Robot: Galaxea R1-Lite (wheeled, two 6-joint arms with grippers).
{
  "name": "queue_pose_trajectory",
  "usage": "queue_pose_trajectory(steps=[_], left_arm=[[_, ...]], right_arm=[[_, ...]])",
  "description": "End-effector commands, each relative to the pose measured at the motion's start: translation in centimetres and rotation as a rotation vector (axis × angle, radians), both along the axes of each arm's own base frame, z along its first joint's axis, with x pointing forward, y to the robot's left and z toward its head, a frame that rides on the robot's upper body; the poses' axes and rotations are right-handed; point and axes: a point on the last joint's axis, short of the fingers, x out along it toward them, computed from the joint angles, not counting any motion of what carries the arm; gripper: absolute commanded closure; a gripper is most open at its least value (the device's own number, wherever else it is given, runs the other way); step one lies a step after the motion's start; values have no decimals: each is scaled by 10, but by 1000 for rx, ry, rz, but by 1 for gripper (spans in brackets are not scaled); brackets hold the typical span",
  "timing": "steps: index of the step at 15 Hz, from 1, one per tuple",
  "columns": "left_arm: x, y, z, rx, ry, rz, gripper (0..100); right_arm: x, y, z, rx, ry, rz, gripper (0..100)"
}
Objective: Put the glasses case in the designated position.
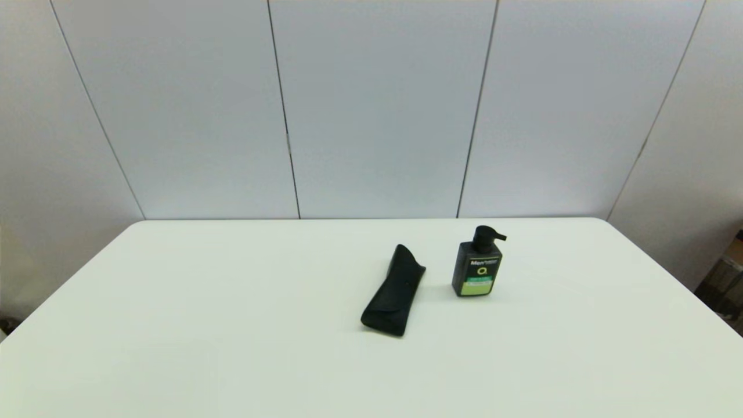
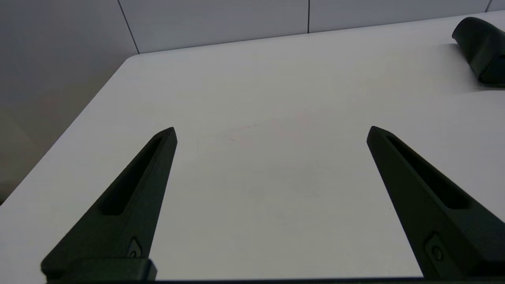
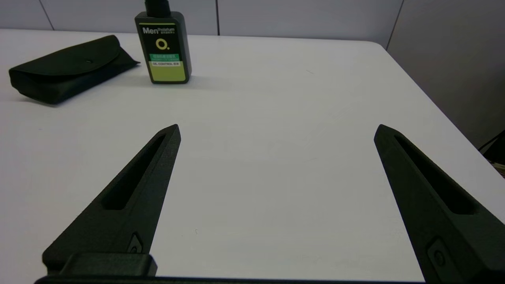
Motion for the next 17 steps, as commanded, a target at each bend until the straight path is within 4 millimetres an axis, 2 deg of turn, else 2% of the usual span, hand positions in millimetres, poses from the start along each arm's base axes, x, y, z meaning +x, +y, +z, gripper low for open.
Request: queue_pose_trajectory(steps=[1, 17], left_arm=[[0, 0, 0, 1, 0, -2, 0], [0, 0, 0, 1, 0, -2, 0]], right_arm=[[0, 0, 0, 0, 1, 1, 0], [0, 0, 0, -5, 1, 1, 0]])
